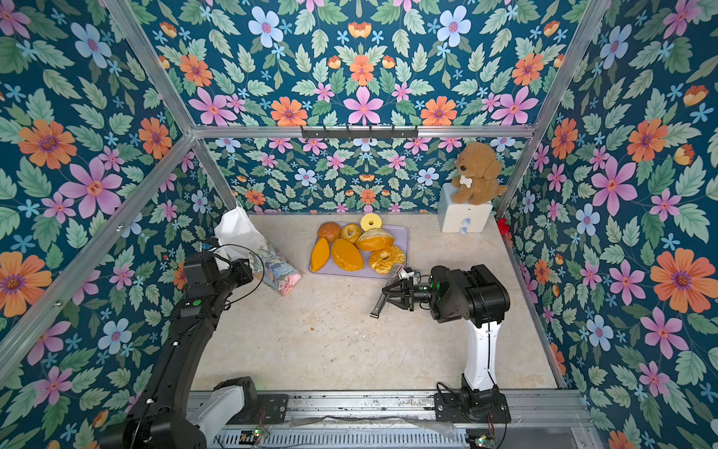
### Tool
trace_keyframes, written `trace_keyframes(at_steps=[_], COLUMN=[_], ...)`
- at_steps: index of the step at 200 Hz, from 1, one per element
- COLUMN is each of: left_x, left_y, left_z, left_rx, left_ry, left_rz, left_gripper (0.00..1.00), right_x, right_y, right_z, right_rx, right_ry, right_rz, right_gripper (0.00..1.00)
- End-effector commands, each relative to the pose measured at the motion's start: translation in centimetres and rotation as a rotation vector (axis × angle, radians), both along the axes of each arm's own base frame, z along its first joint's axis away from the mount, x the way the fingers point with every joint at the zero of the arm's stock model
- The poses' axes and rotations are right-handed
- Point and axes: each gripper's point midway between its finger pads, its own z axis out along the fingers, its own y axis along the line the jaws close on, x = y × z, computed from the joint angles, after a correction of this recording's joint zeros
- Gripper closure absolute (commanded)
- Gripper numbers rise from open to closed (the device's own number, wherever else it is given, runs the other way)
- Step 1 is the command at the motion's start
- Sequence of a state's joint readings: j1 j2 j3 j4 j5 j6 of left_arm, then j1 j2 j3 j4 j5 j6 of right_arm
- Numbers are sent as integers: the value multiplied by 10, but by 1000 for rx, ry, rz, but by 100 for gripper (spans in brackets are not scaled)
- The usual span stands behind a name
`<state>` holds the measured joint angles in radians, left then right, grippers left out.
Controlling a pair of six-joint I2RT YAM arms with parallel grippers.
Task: Pack bread into a paper bag
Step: Pick up the fake bread from the plate.
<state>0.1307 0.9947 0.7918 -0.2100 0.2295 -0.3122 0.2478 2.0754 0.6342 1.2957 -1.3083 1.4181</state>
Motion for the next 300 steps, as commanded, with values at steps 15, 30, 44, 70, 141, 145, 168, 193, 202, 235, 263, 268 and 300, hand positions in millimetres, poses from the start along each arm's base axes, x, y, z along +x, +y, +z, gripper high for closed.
trace_keyframes(at_steps=[15,30,44,70,141,145,168,193,202,235,263,268,300], left_x=[0,0,0,-2,0,0,0,0,0,0,-1,-1,-1], left_y=[1,1,2,3,2,2,1,1,1,2,2,1,1], left_z=[3,2,3,5,5,5,5,5,6,6,6,6,9], left_rx=[8,8,9,17,12,11,10,10,11,13,14,13,14], left_ry=[-9,-8,-9,-15,-16,-15,-14,-15,-17,-16,-18,-19,-25], left_rz=[3,3,6,11,5,4,3,3,3,7,5,3,4], left_gripper=[69,69,69,69,69,69,69,69,69,69,69,69,69], right_x=[1,1,1,1,1,1,2,1,0,1,1,1,1], right_y=[1,1,1,1,1,1,1,1,1,1,1,1,1], right_z=[6,6,6,7,5,5,5,5,5,5,5,5,9], right_rx=[9,8,8,9,0,0,0,1,0,1,1,1,2], right_ry=[-57,-58,-55,-57,-57,-58,-58,-58,-56,-55,-57,-58,-66], right_rz=[8,8,9,9,8,8,5,11,11,12,12,12,11], right_gripper=[61,61,61,61,61,61,61,61,61,61,61,61,61])
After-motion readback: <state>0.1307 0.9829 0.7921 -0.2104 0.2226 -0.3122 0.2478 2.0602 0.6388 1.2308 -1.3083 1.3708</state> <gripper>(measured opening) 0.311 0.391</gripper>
